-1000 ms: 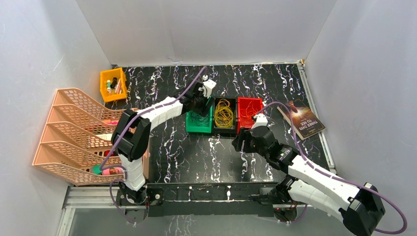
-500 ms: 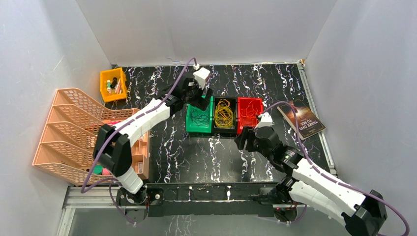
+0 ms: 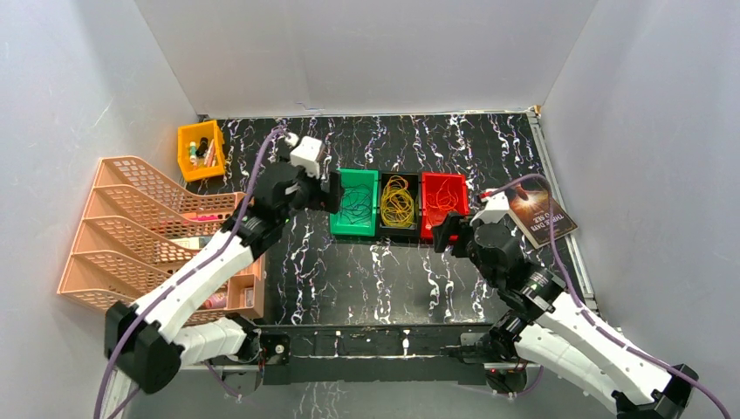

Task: Untangle the cables
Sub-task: Reset both arms

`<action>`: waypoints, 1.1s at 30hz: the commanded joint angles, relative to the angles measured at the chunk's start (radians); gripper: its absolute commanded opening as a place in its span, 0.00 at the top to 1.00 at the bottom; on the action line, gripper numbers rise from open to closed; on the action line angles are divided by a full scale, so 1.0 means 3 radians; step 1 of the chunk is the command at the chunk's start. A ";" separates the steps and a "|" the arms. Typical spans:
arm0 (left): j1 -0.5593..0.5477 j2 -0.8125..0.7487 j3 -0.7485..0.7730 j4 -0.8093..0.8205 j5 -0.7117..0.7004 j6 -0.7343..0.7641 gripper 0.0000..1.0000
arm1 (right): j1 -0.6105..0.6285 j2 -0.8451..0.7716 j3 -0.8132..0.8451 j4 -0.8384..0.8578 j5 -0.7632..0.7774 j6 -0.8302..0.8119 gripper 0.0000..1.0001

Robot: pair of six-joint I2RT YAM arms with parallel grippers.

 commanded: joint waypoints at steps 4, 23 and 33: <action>0.0014 -0.0884 -0.0578 0.0047 -0.0544 -0.0549 0.02 | -0.0006 -0.0159 0.0460 -0.0194 0.0457 -0.0488 0.09; 0.0015 -0.1840 -0.1372 -0.0692 -0.0833 -0.1334 0.02 | -0.0006 -0.0336 0.0319 -0.0194 0.0858 -0.0289 0.02; 0.0015 -0.2311 -0.1465 -0.0983 -0.1469 -0.1506 0.01 | -0.0008 -0.0320 0.0246 -0.0230 0.1030 -0.0002 0.02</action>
